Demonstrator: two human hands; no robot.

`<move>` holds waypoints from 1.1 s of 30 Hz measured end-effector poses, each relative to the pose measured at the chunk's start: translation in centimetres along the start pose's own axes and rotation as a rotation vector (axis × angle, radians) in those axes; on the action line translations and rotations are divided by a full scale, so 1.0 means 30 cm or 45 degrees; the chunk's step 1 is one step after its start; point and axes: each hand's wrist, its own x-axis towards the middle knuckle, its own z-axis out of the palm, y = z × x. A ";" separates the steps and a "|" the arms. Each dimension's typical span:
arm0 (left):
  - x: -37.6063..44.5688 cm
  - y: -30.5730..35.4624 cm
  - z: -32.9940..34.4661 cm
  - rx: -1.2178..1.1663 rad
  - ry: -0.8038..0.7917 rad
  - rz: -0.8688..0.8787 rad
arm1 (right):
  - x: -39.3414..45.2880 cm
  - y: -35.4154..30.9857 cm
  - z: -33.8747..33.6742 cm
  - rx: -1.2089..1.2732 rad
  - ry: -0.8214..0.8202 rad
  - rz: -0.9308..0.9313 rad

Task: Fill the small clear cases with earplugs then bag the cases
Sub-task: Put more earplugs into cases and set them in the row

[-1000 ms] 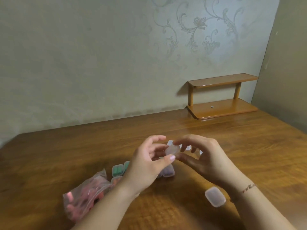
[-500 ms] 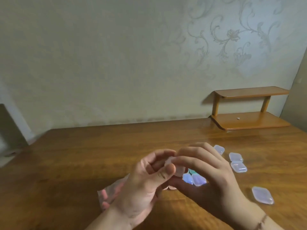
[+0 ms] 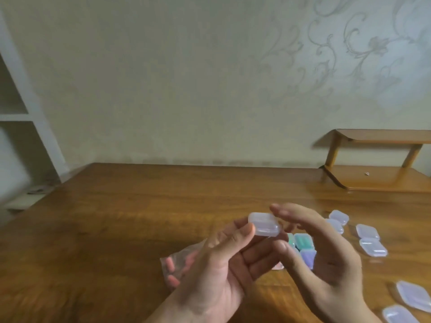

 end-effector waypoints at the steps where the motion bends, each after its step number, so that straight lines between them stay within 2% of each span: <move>1: 0.000 -0.003 0.002 0.023 -0.009 0.021 | -0.005 -0.003 -0.002 -0.055 0.020 -0.063; 3: 0.002 -0.011 0.003 0.048 0.034 0.034 | -0.011 -0.009 -0.001 -0.194 0.051 -0.156; 11: 0.002 -0.031 0.021 0.039 0.119 0.130 | -0.017 -0.036 -0.007 -0.580 0.103 -0.245; 16: -0.001 -0.033 0.021 0.077 0.140 0.128 | -0.023 -0.035 -0.016 -0.634 0.100 -0.262; 19: -0.002 -0.039 0.023 0.139 0.127 0.116 | -0.024 -0.034 -0.016 -0.582 0.126 -0.181; 22: -0.012 -0.049 0.023 0.372 0.048 0.026 | -0.016 -0.039 -0.033 -0.398 0.129 -0.008; 26: -0.025 -0.043 0.029 0.573 -0.157 -0.130 | -0.006 -0.038 -0.052 -0.088 -0.028 0.251; 30: -0.033 0.021 0.036 0.421 -0.154 -0.184 | -0.007 -0.023 -0.060 0.219 -0.027 0.335; 33: -0.034 0.110 0.027 0.128 -0.045 -0.090 | -0.019 -0.009 -0.061 0.144 -0.030 0.312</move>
